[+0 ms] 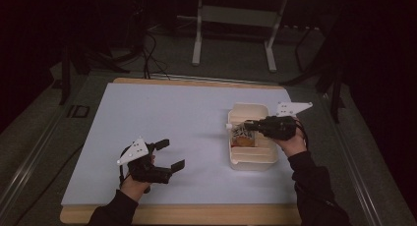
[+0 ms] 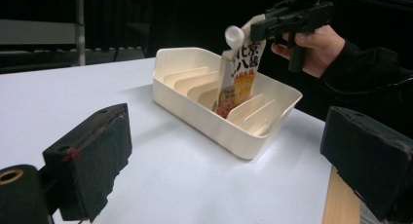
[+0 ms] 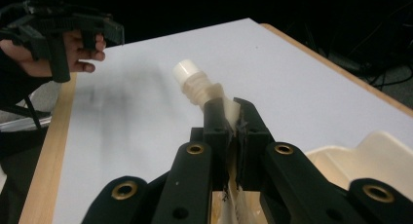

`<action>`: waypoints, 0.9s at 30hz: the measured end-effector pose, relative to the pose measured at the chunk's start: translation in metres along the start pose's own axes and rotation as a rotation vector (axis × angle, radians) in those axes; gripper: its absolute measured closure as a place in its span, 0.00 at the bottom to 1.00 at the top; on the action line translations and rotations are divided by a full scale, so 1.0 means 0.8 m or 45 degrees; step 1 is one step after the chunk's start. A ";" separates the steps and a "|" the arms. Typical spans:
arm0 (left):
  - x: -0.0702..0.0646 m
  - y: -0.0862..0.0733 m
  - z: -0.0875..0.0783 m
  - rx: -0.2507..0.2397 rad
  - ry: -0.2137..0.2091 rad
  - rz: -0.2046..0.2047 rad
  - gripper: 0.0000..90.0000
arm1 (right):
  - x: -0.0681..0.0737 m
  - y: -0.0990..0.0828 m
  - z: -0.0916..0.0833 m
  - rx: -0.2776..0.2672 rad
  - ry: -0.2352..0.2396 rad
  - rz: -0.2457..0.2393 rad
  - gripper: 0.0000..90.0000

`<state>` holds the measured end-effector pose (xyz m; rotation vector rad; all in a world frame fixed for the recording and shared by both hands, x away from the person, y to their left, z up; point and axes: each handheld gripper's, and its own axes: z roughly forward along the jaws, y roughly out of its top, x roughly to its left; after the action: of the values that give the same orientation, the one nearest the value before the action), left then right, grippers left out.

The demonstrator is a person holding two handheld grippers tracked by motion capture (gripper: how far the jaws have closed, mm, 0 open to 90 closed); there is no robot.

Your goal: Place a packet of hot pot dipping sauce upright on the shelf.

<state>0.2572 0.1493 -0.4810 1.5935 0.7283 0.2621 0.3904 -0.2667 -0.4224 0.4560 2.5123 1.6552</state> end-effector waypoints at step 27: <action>-0.002 -0.010 0.001 0.022 0.035 0.063 0.06 | 0.062 0.056 -0.004 -0.080 -0.082 0.076 0.24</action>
<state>0.2541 0.1477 -0.4885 1.6286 0.7142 0.3153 0.3507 -0.2384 -0.3759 0.5731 2.4163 1.7061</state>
